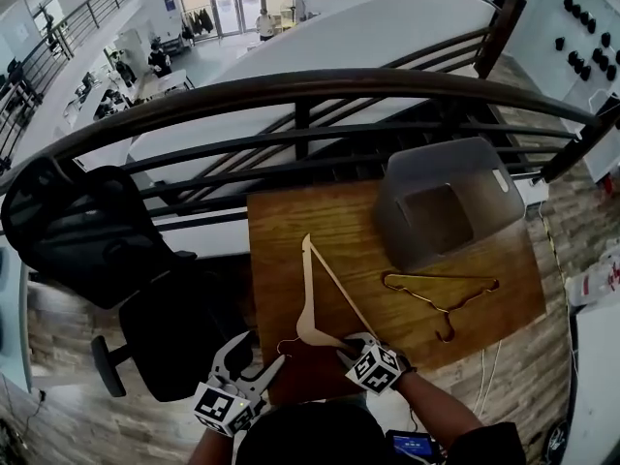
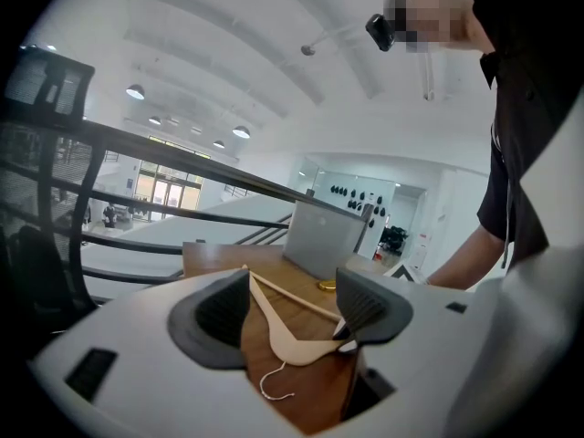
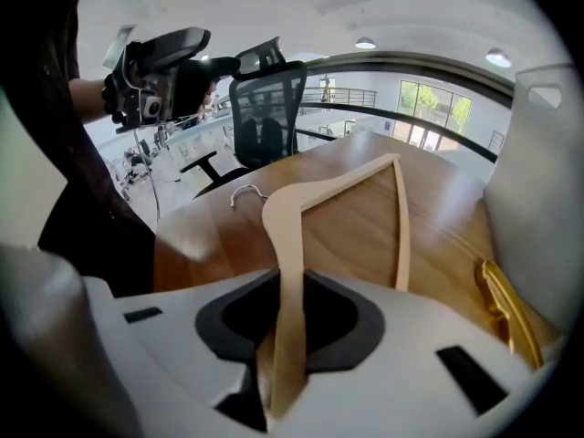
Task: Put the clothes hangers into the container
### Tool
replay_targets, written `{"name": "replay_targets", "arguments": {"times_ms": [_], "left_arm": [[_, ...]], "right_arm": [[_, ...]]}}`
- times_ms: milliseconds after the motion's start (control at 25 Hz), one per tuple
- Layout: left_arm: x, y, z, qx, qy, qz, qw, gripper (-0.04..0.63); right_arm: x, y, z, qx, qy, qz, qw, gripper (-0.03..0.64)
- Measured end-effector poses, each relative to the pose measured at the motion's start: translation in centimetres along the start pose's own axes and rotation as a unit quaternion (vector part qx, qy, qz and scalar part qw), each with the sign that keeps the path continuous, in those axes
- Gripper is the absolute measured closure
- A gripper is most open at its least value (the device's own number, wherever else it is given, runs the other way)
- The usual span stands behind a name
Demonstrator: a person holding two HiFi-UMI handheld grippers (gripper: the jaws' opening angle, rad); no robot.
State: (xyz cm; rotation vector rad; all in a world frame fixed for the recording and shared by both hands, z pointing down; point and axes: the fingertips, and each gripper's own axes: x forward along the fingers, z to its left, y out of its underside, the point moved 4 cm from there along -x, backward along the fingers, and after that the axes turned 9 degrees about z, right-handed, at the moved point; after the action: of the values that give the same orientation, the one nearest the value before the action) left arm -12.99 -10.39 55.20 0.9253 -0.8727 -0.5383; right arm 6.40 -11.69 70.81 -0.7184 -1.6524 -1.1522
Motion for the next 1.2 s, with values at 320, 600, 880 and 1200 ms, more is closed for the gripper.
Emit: {"name": "replay_targets", "arguments": {"times_ms": [320, 600, 880, 1200], "left_arm": [[-0.4, -1.0, 0.2, -0.011, -0.034, -0.018, 0.9992, 0.293], [-0.3, -1.4, 0.9, -0.029, -0.044, -0.027, 0.9982, 0.293], [1.2, -0.5, 0.8, -0.052, -0.029, -0.006, 0.9982, 0.293], [2.1, -2.8, 0.3, -0.042, -0.006, -0.03, 0.9986, 0.293]], "right_arm": [[-2.7, -2.1, 0.8, 0.053, -0.063, -0.062, 0.995, 0.541], [-6.4, -5.0, -1.6, 0.144, -0.11, -0.148, 0.972, 0.541], [-9.4, -6.3, -3.3, 0.171, -0.102, -0.202, 0.959, 0.541], [-16.4, -9.8, -4.1, 0.144, -0.067, -0.289, 0.944, 0.541]]}}
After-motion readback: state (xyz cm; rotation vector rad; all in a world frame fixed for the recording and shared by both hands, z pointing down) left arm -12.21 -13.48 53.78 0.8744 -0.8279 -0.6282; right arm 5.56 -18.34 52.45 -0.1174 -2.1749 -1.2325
